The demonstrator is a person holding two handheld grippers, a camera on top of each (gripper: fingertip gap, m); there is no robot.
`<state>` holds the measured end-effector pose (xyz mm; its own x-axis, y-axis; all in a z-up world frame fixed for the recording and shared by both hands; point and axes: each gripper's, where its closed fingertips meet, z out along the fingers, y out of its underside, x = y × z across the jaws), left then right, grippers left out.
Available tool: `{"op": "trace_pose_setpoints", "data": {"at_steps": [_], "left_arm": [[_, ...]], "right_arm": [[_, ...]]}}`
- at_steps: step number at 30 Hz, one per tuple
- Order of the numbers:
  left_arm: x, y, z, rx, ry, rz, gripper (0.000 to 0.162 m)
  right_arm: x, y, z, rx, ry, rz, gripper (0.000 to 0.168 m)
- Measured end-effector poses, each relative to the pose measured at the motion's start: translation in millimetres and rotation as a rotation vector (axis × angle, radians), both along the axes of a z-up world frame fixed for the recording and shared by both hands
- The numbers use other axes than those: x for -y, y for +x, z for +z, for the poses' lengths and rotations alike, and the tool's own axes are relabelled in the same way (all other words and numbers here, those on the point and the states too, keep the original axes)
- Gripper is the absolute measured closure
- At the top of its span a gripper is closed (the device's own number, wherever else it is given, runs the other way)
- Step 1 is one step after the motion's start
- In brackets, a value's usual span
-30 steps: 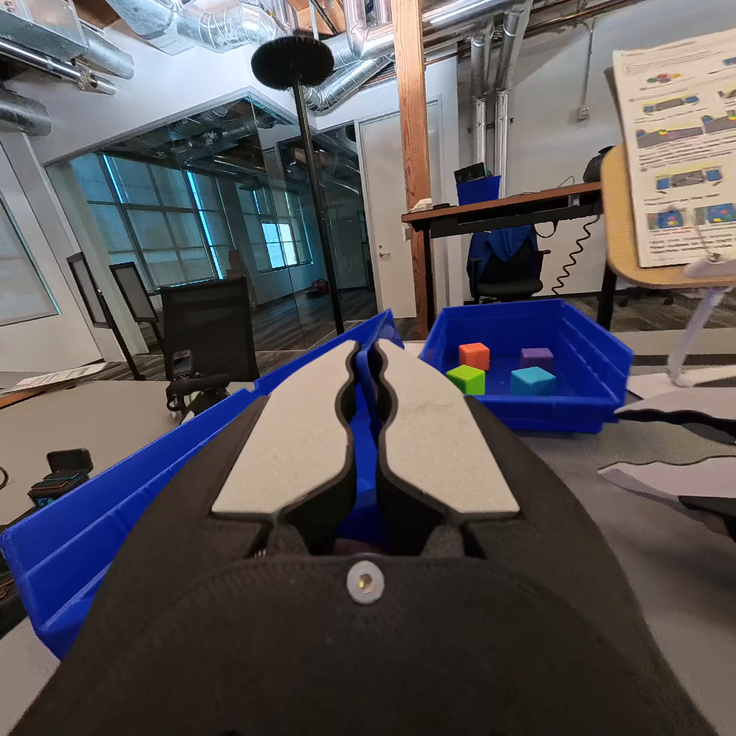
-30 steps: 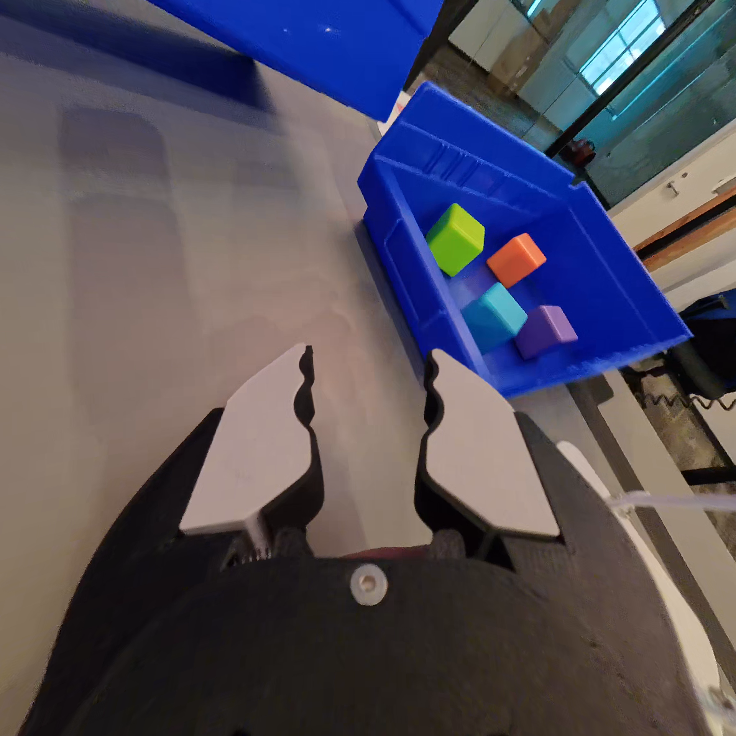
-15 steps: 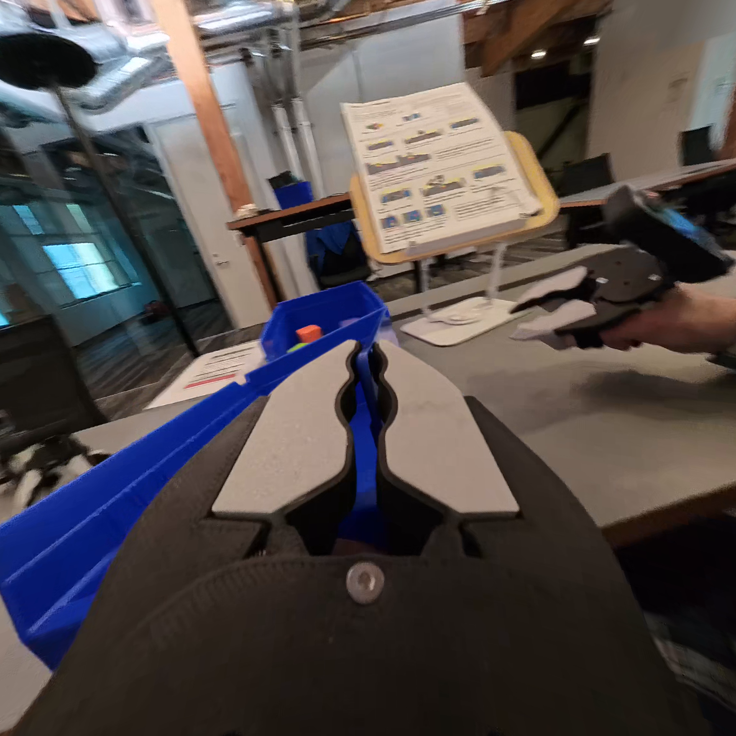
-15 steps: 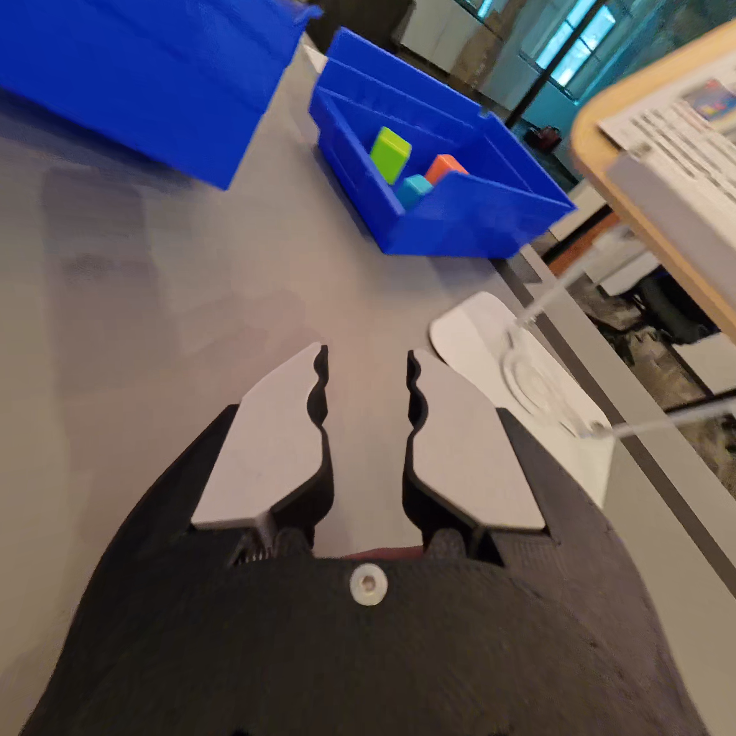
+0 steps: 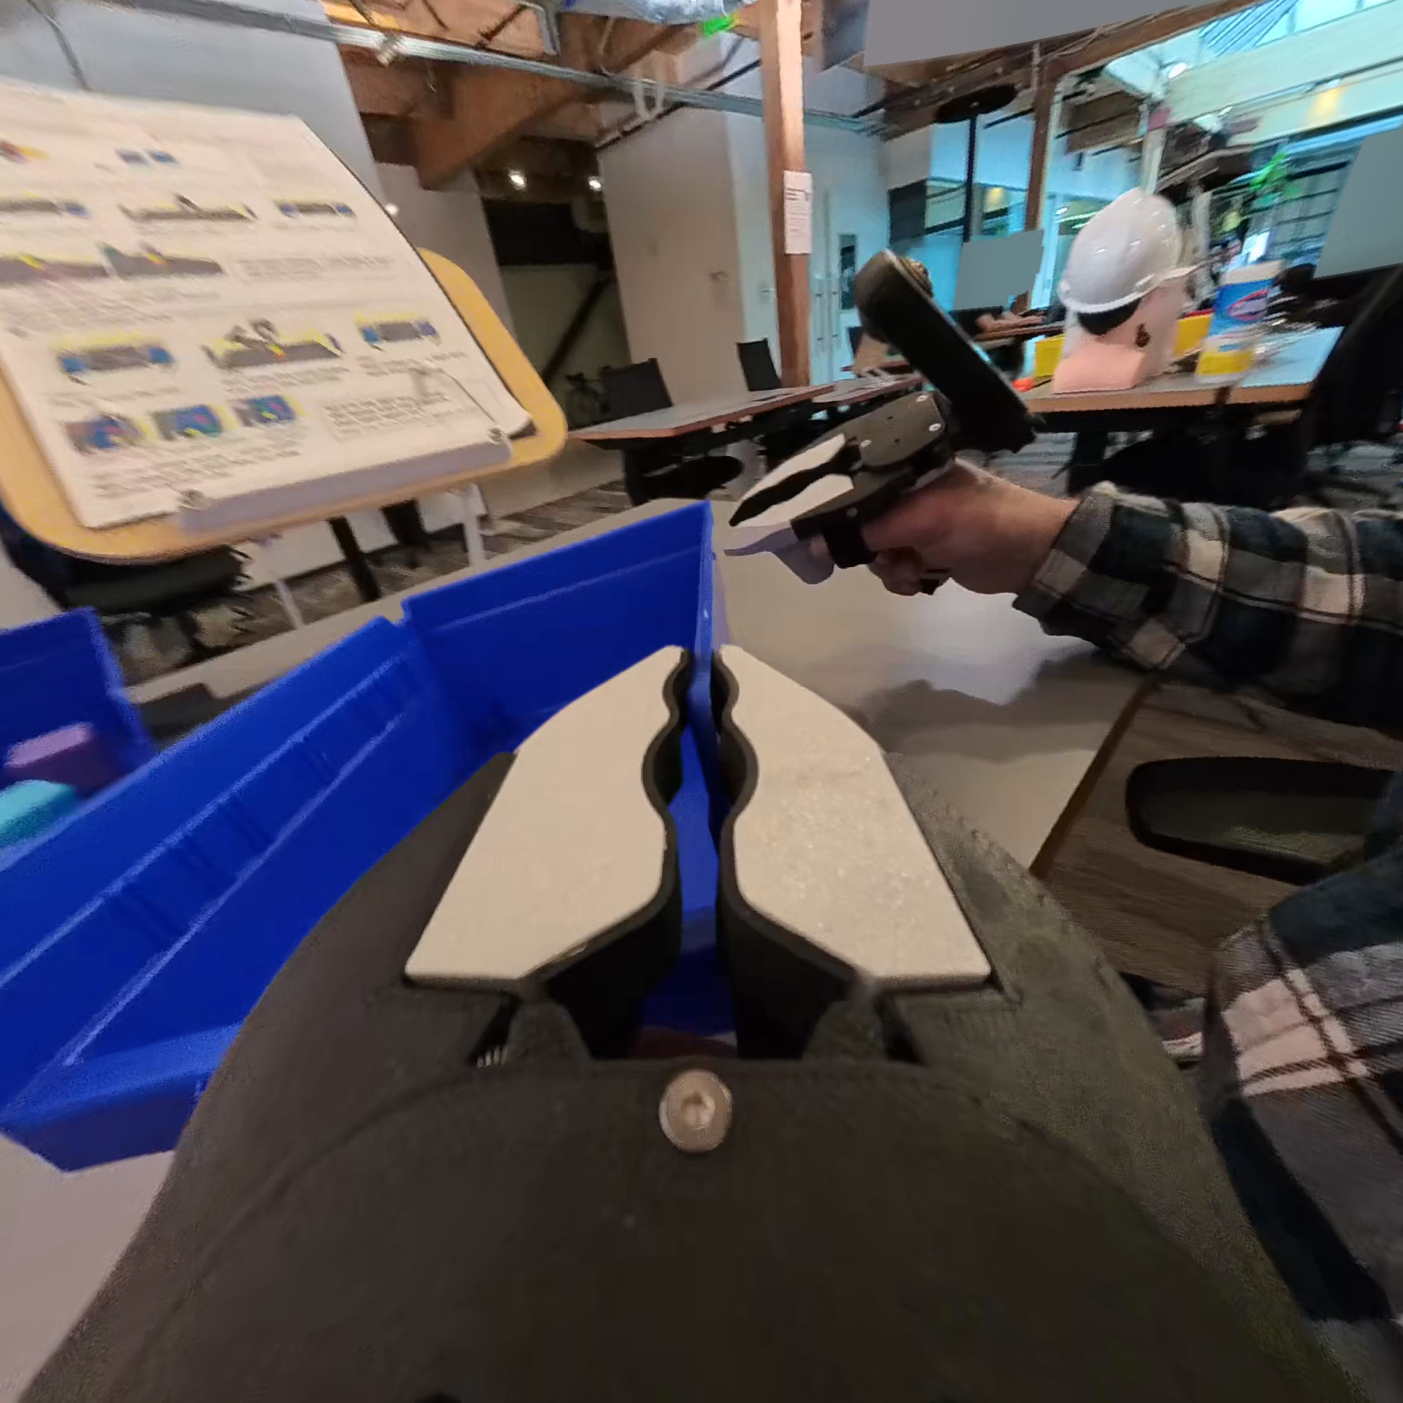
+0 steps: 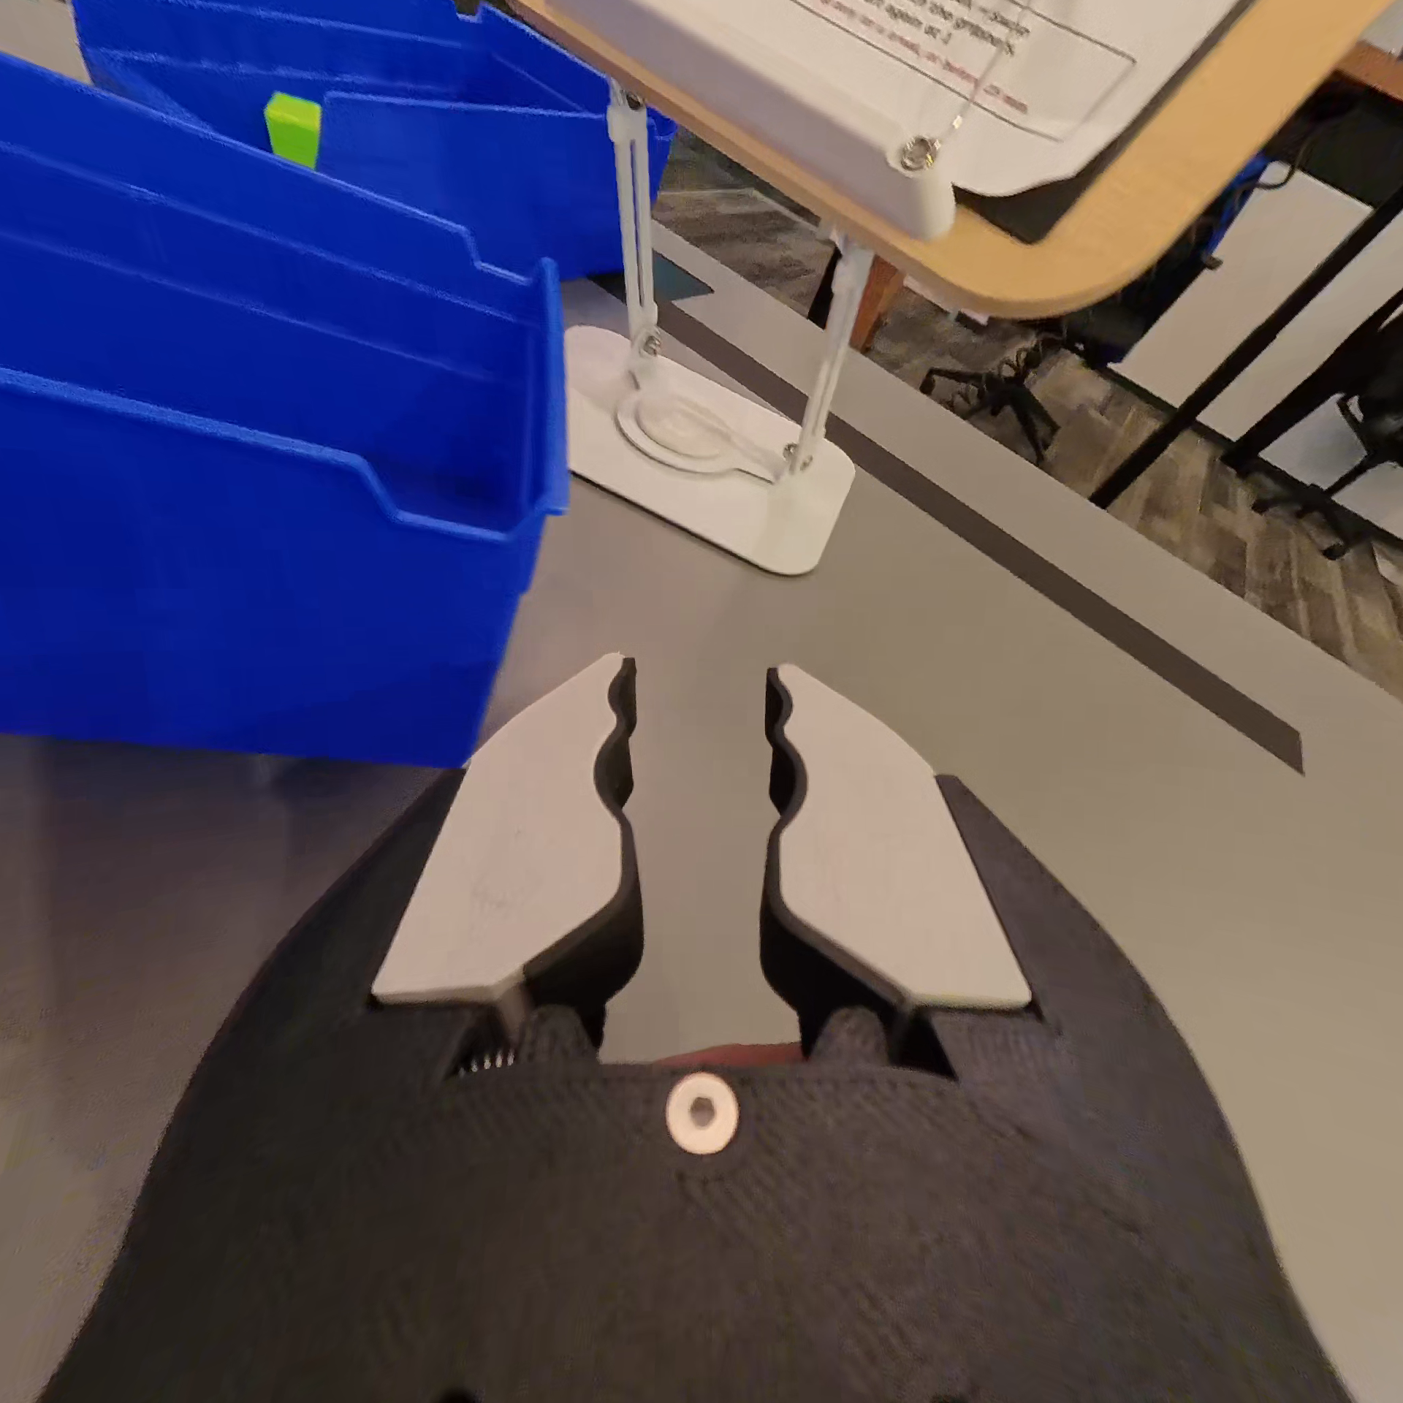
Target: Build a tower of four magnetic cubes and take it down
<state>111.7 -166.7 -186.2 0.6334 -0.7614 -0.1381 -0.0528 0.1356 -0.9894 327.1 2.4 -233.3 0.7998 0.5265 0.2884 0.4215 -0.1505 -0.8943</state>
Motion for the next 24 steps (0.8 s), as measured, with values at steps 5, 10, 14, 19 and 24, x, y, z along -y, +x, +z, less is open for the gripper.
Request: {"op": "trace_pose_setpoints", "data": {"at_steps": [5,10,14,19,24], "left_arm": [[-5,29,-19,-0.009,-0.076,-0.062,0.159],[-9,40,-29,-0.066,-0.110,-0.077,0.158],[0,44,-32,-0.062,-0.133,-0.143,0.153],[6,20,-8,-0.025,-0.069,-0.145,0.138],[-33,-49,17,-0.065,-0.004,0.070,0.141]], "right_arm": [[8,12,-4,-0.007,-0.012,-0.020,0.137],[11,14,-4,0.000,-0.015,-0.044,0.134],[24,5,8,-0.033,-0.019,-0.023,0.131],[48,-15,23,-0.041,0.000,-0.005,0.117],[80,-57,39,-0.115,0.029,0.069,0.107]]}}
